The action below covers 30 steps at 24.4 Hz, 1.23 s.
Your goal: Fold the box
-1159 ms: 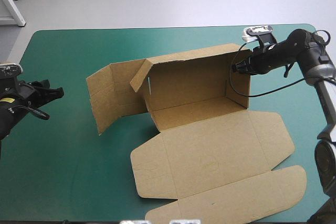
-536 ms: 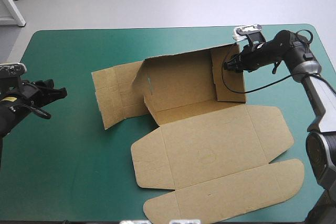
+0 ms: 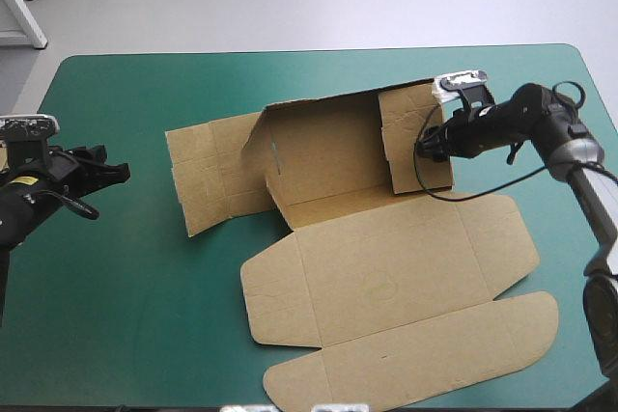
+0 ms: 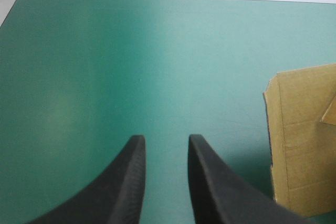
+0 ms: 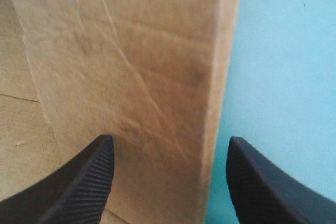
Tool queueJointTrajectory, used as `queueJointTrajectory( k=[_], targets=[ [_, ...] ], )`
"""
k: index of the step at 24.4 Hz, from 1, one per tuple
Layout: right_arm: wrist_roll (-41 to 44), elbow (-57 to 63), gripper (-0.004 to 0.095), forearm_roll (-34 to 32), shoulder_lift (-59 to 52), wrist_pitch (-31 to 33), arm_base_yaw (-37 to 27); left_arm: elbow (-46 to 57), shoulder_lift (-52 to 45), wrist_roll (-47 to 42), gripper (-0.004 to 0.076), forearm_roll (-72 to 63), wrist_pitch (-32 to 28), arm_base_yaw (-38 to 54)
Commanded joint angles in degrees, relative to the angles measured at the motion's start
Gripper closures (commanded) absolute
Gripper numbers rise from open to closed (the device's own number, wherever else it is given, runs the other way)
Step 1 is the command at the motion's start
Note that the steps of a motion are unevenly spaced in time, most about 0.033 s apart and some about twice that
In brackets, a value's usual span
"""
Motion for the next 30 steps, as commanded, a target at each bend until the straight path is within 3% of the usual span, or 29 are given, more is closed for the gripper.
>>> queueJointTrajectory(
  k=[1,3,5,7,8,10,13,18,30],
  targets=[
    [-6.9,9.1,0.0333,7.0,-7.5,-11.6,0.1,-1.8,0.0,0.3,0.0519,-2.2,-3.6,-0.9],
    [-16.0,17.4,0.0368,16.2,-10.5,-20.7,0.1,-1.8,0.4,1.2,0.0519,-2.2,-3.7,-2.0],
    [-23.5,20.1,0.0492,23.8,-10.1,-23.4,0.1,-1.8,0.5,1.7,0.0519,-2.2,-3.3,-2.1],
    [-24.1,19.6,0.0837,25.0,-9.2,-23.7,0.1,-1.8,0.5,1.7,0.0519,-2.2,-3.2,-2.1],
    [-24.1,19.5,0.0930,24.6,-9.2,-23.8,0.1,-1.8,0.5,1.7,0.0519,-2.2,-3.1,-2.1],
    [-22.0,18.3,0.0917,22.8,-9.1,-23.8,0.1,-1.8,0.5,1.7,0.0519,-2.4,-2.9,-2.1],
    [-7.0,13.2,0.0917,8.5,-9.1,-19.0,0.1,-1.8,0.5,1.7,0.0519,-2.5,-2.8,-2.1],
    [6.3,4.7,0.0915,-5.8,-7.8,-9.4,0.1,-1.8,0.5,1.8,0.0519,-3.1,-2.8,-2.1],
    [13.7,-17.3,0.0915,-11.4,5.0,15.4,0.1,-1.8,0.5,2.7,0.0519,-3.5,-1.8,-3.8]
  ],
)
